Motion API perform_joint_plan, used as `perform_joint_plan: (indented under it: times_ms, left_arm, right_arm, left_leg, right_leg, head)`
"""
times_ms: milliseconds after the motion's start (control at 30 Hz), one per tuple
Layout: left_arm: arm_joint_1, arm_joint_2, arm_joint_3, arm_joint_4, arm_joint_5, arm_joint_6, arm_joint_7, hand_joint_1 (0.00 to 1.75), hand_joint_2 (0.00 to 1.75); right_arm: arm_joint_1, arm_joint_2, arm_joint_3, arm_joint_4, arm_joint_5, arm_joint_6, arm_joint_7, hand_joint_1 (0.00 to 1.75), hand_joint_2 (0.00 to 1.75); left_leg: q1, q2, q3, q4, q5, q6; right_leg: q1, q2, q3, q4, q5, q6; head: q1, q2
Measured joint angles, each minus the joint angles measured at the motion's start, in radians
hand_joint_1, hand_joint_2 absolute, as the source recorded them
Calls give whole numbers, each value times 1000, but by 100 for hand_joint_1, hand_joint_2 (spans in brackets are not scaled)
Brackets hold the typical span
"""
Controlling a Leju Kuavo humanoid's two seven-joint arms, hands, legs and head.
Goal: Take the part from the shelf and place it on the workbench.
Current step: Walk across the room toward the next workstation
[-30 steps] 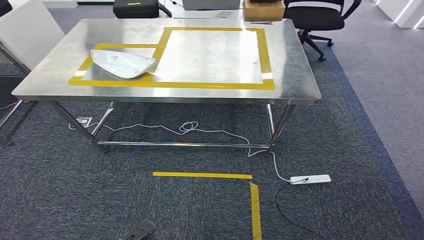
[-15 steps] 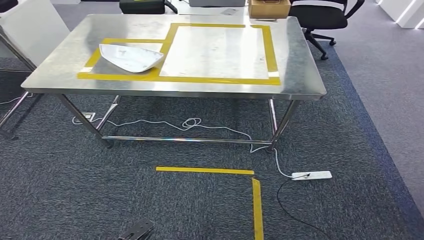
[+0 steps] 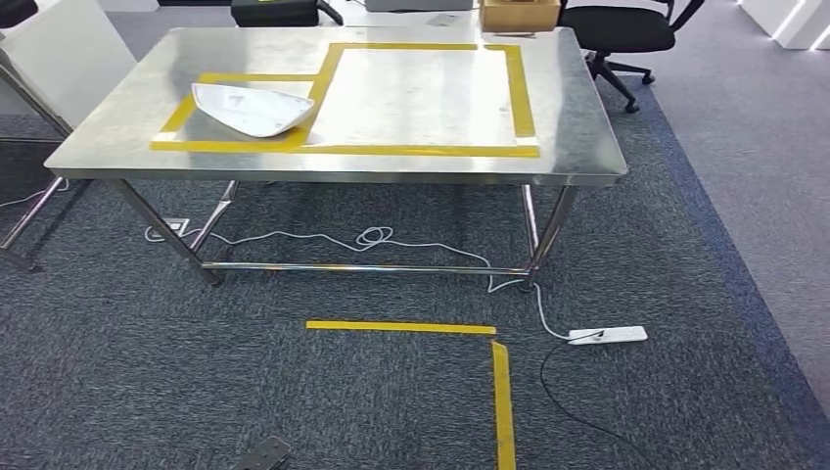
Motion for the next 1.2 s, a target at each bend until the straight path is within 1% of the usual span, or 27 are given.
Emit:
perform_joint_plan:
  times_ms: [33,100,133,167,200,267,300,333,367,400,467,500,533,633,667,700,767,800,833,867,900,967,1000,1033,1133,1167,1200]
  left_arm:
    - [1,1,2,0,0,0,-1,0,0]
    - [5,1,4,0,-1,-1,-1,0,0]
    - [6,2,5,0,-3,-1,0,0,0]
    - [7,2,5,0,-6,-2,0,0,0]
    - [6,2,5,0,-8,-2,1,0,0]
    - [5,2,5,0,-10,-2,1,0,0]
    - [6,2,5,0,-10,-2,1,0,0]
    - [6,2,5,0,-10,-2,2,0,0]
    - [6,1,5,0,-10,-2,2,0,0]
    - [6,0,5,0,-10,-2,2,0,0]
    - [5,0,5,0,-11,-2,2,0,0]
    - [4,-1,5,0,-11,-2,2,0,0]
    - [2,-1,5,0,-12,-2,2,0,0]
    - [1,0,5,0,-13,-2,2,0,0]
    - [1,1,5,0,-14,-2,2,0,0]
    - [1,1,5,0,-15,-2,2,0,0]
    - [1,1,5,0,-18,-4,2,0,0]
    - [1,1,5,0,-19,-5,2,0,0]
    - [1,1,5,0,-20,-6,2,0,0]
    - [2,1,5,0,-21,-6,2,0,0]
    - [2,0,5,0,-21,-7,3,0,0]
    - [-1,1,5,0,-22,-9,4,0,0]
    - [-2,1,5,0,-22,-9,4,0,0]
    - [-4,1,5,0,-23,-10,4,0,0]
    - [-3,-1,5,0,-24,-12,4,0,0]
    - [-3,-2,5,0,-24,-13,4,0,0]
    - [-4,-2,5,0,-24,-13,4,0,0]
  right_arm:
    - [-1,1,1,0,0,0,1,0,0]
    - [-3,1,2,0,-1,0,2,0,0]
    - [-2,1,2,0,-2,0,2,0,0]
    - [-2,1,2,0,-3,0,2,0,0]
    - [-2,1,2,0,-3,0,1,0,0]
    - [-3,2,3,0,-4,0,1,0,0]
    - [-2,2,3,0,-4,1,1,0,0]
    - [-2,2,3,0,-4,1,1,0,0]
    - [-1,2,3,0,-4,1,2,0,0]
    - [-1,2,3,0,-4,1,2,0,0]
    - [-3,2,3,0,-3,1,1,0,0]
    - [-5,2,3,0,-3,1,1,0,0]
    - [-6,2,4,0,-3,1,0,0,0]
    - [-4,3,4,1,-3,1,0,0,0]
    - [-4,4,4,1,-3,1,0,0,0]
    - [-4,5,4,1,-3,1,0,0,0]
    - [-5,5,4,1,-3,1,0,0,0]
    - [-5,5,4,1,-3,1,0,0,0]
    - [-5,5,4,1,-3,1,0,0,0]
    - [-5,5,4,1,-3,1,0,0,0]
    - [-4,5,4,1,-3,1,0,0,0]
    - [-5,5,4,1,-3,2,0,0,0]
    - [-5,5,4,1,-3,1,0,0,0]
    - [-7,5,5,1,-2,1,0,0,0]
    - [-7,5,5,1,-2,0,1,0,0]
    - [-7,5,5,1,-2,0,2,0,0]
    - [-7,4,5,1,-2,0,2,0,0]
  left_leg:
    - [-2,0,5,-17,1,4]
    - [-3,0,-1,-20,8,14]
    - [-2,2,-4,-24,14,21]
    - [0,3,-7,-27,20,28]
    - [1,4,-11,-30,25,35]
    - [-2,5,-23,-29,33,41]
    - [-3,5,-30,-27,37,43]
    - [-5,5,-35,-25,40,43]
    - [-6,5,-40,-23,42,42]
    - [-6,5,-44,-21,44,41]
    - [-8,5,-48,-16,47,36]
    - [-10,5,-50,-13,49,32]
    - [-12,5,-53,-12,52,27]
    - [-11,4,-61,-7,56,10]
    - [-10,3,-67,9,40,3]
    - [-8,2,-81,45,10,-3]
    - [-1,1,-125,171,-71,-15]
    - [1,1,-145,232,-100,-18]
    - [3,1,-152,268,-111,-20]
    - [4,1,-143,268,-104,-21]
    - [5,1,-115,226,-78,-20]
    - [4,1,-37,88,-20,-11]
    - [3,1,-9,31,-5,-6]
    - [1,1,4,0,0,-1]
    - [0,1,-2,-16,7,16]
    - [2,2,-6,-19,13,24]
    - [3,3,-9,-23,20,32]
  right_leg:
    - [1,0,-4,1,3,5]
    - [0,0,-11,2,8,17]
    - [-1,1,-17,8,1,23]
    - [-1,2,-28,30,-18,27]
    - [-2,3,-47,72,-49,31]
    - [-3,3,-100,203,-123,37]
    - [-3,3,-120,259,-145,39]
    - [-3,3,-125,283,-149,39]
    - [-3,3,-109,268,-135,38]
    - [-3,3,-75,214,-106,36]
    - [-2,3,9,68,-57,29]
    - [-1,4,35,19,-46,25]
    - [1,4,47,-6,-45,22]
    - [1,3,43,-13,-35,5]
    - [-1,2,41,-16,-29,-2]
    - [-3,1,39,-18,-23,-9]
    - [-2,0,29,-17,-14,-15]
    - [-2,-1,22,-15,-11,-16]
    - [-1,-1,16,-12,-8,-15]
    - [-1,-1,11,-9,-6,-14]
    - [-1,0,8,-6,-5,-12]
    - [0,0,3,0,-3,-7]
    - [2,0,-1,2,-1,-3]
    - [4,0,-5,4,2,2]
    - [3,0,-17,7,9,20]
    - [2,1,-24,17,-1,26]
    - [1,2,-38,45,-25,30]
  head:
    - [0,0]
    - [0,0]
    - [1,0]
    - [3,0]
    - [4,0]
    - [7,0]
    - [7,0]
    - [7,0]
    - [7,0]
    - [7,0]
    - [7,0]
    - [6,0]
    - [6,0]
    - [6,0]
    - [4,0]
    - [2,0]
    - [-1,0]
    - [-1,0]
    - [-1,0]
    - [-2,0]
    - [-2,0]
    - [-2,0]
    - [-1,0]
    - [-1,0]
    - [0,0]
    - [1,0]
    - [2,0]
